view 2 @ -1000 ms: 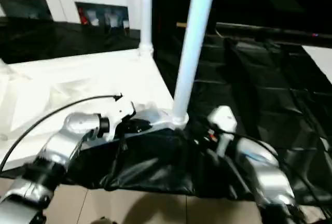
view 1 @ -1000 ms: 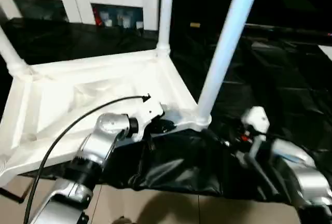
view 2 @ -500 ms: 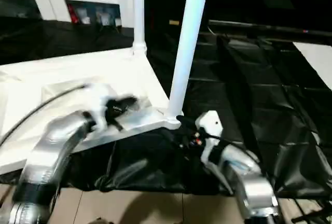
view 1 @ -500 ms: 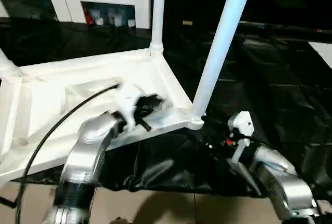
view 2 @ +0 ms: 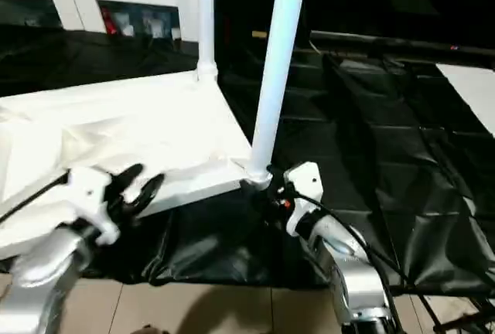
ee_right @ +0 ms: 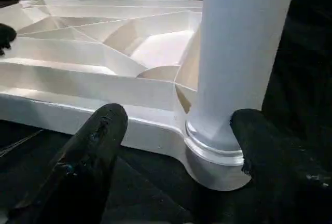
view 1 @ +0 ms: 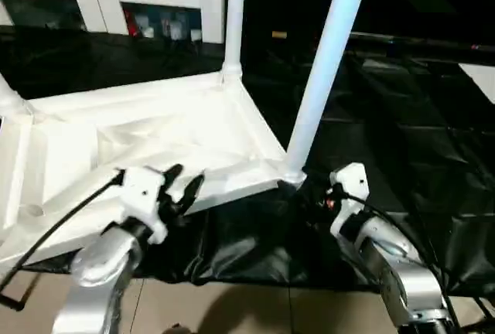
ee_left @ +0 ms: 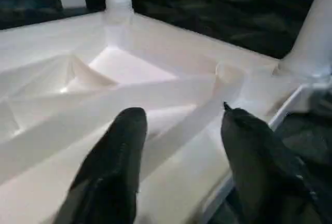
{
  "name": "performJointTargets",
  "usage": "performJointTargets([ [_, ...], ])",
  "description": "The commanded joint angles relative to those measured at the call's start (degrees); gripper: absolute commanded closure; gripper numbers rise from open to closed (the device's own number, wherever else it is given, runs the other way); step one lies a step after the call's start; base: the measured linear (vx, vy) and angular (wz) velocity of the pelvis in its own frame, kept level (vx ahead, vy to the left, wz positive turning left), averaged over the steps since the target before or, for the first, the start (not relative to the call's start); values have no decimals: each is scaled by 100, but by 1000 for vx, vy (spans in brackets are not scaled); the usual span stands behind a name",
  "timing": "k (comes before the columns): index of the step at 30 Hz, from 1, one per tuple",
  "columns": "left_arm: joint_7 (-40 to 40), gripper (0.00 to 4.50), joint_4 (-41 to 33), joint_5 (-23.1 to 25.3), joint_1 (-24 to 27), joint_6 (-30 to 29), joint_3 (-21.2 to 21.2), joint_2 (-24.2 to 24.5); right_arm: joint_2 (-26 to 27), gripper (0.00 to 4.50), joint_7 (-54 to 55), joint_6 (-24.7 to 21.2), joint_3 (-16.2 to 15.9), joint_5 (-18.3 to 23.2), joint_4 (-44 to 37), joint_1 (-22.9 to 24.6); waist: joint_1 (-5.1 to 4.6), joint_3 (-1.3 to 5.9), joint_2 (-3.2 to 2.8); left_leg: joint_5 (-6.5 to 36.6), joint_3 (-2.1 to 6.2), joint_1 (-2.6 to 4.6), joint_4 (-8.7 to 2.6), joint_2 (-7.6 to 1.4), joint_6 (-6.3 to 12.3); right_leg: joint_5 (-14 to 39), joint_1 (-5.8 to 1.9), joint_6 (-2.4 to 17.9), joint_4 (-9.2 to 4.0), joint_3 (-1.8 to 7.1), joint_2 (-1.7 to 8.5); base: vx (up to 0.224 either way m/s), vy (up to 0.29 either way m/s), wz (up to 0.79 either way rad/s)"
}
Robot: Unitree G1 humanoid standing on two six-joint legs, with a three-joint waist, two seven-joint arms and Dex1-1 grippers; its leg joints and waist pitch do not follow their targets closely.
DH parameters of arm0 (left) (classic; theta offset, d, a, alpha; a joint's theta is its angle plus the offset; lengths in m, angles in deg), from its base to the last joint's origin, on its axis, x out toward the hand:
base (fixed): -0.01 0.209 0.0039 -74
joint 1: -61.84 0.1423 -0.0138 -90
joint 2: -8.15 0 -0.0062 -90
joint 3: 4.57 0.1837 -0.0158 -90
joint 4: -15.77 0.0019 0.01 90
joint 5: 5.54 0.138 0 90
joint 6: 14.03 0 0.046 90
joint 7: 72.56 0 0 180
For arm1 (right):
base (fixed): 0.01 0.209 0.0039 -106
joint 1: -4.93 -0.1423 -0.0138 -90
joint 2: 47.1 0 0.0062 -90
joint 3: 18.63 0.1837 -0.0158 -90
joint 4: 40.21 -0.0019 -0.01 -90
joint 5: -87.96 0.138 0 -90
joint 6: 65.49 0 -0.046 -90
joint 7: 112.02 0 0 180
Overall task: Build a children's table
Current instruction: Rotate leg to tighten
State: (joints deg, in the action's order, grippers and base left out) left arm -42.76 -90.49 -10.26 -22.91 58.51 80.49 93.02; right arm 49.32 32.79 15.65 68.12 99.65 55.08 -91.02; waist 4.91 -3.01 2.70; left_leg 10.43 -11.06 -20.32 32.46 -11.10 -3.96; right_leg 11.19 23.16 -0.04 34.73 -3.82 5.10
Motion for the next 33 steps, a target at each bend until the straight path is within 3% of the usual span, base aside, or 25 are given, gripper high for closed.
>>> performJointTargets([
  [1, 129, 154, -126, -110, 66, -145, -20, 135, -186, 81, -523, -79, -156, 281, -178, -29, 5, 277, -44, 1705, 123, -12, -406, -224, 123, 1429, -223, 624, -494, 282, 236, 0, 0, 0],
  [5, 186, 133, -255, -241, 110, -312, -11, 183, -366, 81, -942, -257, -261, 476, -329, -4, 17, 273, -61, 1674, 112, -5, -398, -229, 167, 1308, -232, 747, -484, 282, 243, 0, 0, 0],
  [6, 238, 110, -305, -311, 133, -392, 6, 201, -433, 81, -1106, -322, -310, 542, -390, 9, 29, 279, -60, 1670, 114, 1, -392, -232, 178, 1282, -248, 788, -470, 286, 245, 0, 0, 0],
  [7, 343, 105, -343, -328, 179, -424, 68, 282, -540, 81, -1406, -526, -391, 720, -525, 44, 35, 266, -59, 1683, 114, -7, -396, -229, 209, 1294, -251, 782, -477, 283, 232, 0, 0, 0],
  [11, 512, 77, -323, -405, 205, -469, 133, 459, -587, 81, -1541, -515, -448, 715, -521, -13, 38, 261, -63, 1797, 122, 6, -403, -225, 151, 1608, -226, 721, -506, 284, 255, 0, 0, 0],
  [12, 687, 77, -241, -511, 180, -527, 98, 656, -436, 81, -1396, -370, -439, 587, -161, -283, 35, 268, -73, 1805, 122, 21, -400, -222, 124, 1652, -212, 733, -501, 284, 257, 0, 0, 0],
  [14, 799, 77, -214, -529, 172, -545, 96, 766, -380, 81, -1376, -320, -469, 543, -18, -403, 6, 262, -56, 1811, 136, -4, -416, -214, 83, 1747, -227, 730, -501, 274, 249, 0, 0, 0],
  [16, 960, 77, -230, -609, 190, -676, 69, 958, -292, 81, -1372, -302, -514, 537, 212, -619, 3, 269, -64, 1835, 131, 24, -402, -210, 58, 1784, -209, 760, -490, 281, 255, 0, 0, 0],
  [19, 1343, 77, -263, -806, 284, -905, -22, 1316, -104, 81, -1351, -252, -514, 570, 675, -1005, 27, 297, -40, 1551, 118, 33, -388, -213, 73, 1289, -218, 932, -411, 289, 249, 0, 0, 0],
  [24, 1897, 77, -201, -1108, 340, -1146, -82, 1875, 192, 81, -1412, -143, -538, 562, 1249, -1478, 22, 296, -42, 1445, 100, 56, -390, -211, 89, 1034, -212, 1074, -373, 281, 239, 0, 0, 0],
  [30, 2230, 77, -99, -1269, 244, -1304, 79, 2123, 569, 81, -1048, 184, -518, 376, 1999, -1895, 21, 295, -66, 1653, 109, 74, -416, -205, -96, 1253, -210, 1051, -372, 286, 260, 0, 0, 0],
  [33, 2286, 77, 16, -1264, 226, -1271, 165, 2191, 863, 81, -383, 555, -318, 226, 2672, -2172, 18, 308, -88, 1608, 103, 88, -412, -201, -172, 1121, -196, 1085, -361, 295, 268, 0, 0, 0],
])
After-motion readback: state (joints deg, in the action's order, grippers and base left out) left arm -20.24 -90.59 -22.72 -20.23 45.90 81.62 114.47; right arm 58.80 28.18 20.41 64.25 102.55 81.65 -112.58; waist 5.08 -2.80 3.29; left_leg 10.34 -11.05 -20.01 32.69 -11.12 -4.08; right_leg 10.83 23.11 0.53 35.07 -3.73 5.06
